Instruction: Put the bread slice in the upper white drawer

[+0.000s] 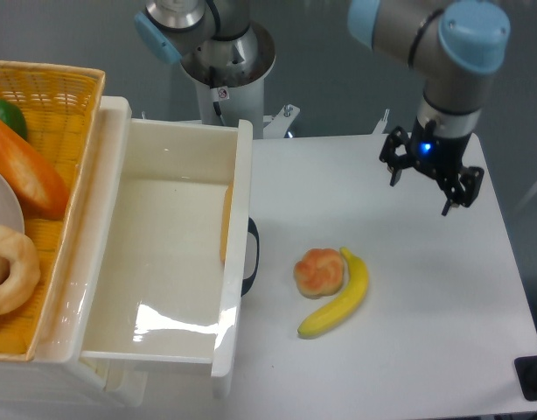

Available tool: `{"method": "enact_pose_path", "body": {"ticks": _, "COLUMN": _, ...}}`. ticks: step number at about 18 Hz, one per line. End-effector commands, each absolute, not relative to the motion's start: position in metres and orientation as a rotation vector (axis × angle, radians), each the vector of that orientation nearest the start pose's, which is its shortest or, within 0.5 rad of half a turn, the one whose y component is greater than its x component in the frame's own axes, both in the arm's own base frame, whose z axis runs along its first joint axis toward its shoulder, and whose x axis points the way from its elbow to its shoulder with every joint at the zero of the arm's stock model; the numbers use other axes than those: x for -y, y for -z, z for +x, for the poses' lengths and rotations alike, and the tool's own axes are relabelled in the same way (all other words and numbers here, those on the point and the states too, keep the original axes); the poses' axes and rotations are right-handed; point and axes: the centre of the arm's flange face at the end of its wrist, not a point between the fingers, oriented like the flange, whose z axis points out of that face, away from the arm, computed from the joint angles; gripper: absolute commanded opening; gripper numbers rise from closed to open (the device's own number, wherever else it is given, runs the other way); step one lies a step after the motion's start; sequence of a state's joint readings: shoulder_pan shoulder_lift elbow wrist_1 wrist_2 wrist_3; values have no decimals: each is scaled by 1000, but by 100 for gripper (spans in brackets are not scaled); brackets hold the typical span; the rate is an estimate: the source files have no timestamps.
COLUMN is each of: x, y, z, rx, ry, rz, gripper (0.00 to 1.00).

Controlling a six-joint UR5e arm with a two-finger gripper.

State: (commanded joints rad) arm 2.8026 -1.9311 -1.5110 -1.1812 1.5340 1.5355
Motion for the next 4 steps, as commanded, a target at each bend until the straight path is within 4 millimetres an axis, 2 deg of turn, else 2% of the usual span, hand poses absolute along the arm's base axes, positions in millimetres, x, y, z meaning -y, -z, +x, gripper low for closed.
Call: {"method": "enact_pose_path", "body": {"ticks": 4, "x": -339, "y": -330, "z": -563, "rx": -470, "ry": -98, "rz": -3080, "gripper": 100}}
